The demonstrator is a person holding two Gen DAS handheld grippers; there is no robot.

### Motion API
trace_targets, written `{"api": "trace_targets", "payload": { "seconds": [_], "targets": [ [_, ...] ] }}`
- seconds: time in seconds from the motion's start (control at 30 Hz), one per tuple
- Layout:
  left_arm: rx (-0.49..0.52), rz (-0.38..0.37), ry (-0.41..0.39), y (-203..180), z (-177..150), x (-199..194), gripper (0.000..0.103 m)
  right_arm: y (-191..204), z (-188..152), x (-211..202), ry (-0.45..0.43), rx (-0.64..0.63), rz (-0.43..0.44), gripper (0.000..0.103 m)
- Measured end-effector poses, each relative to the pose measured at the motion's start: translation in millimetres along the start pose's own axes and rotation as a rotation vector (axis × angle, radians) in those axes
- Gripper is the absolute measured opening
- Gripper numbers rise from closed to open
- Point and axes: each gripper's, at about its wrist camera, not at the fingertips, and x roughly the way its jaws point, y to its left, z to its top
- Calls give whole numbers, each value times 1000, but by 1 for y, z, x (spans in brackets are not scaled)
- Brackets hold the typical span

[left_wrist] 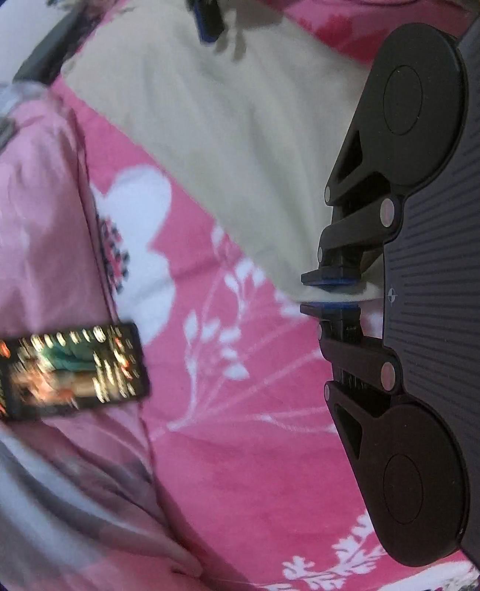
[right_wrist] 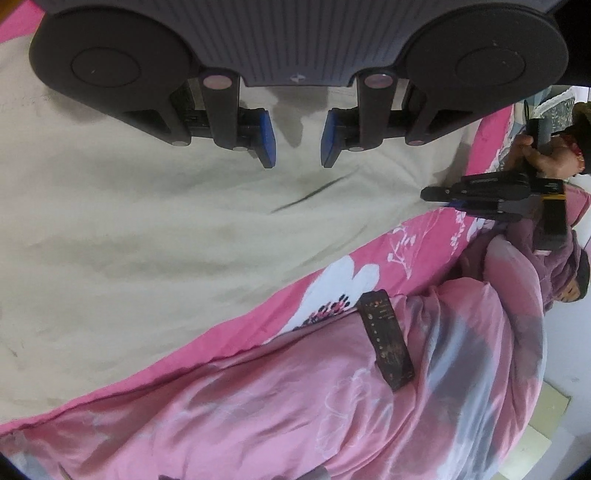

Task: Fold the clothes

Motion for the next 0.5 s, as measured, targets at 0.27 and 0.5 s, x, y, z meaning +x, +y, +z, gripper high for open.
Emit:
{"api": "trace_targets", "payload": {
  "seconds": [0.27,0.5],
  "targets": [
    [-79,-22,-15,27,-12,-14,32,-3,-4,6,25,9,2,29],
    [-215,7,5,52,-39,-42,40,0,-2,5,14,3,17,29]
  ]
}}
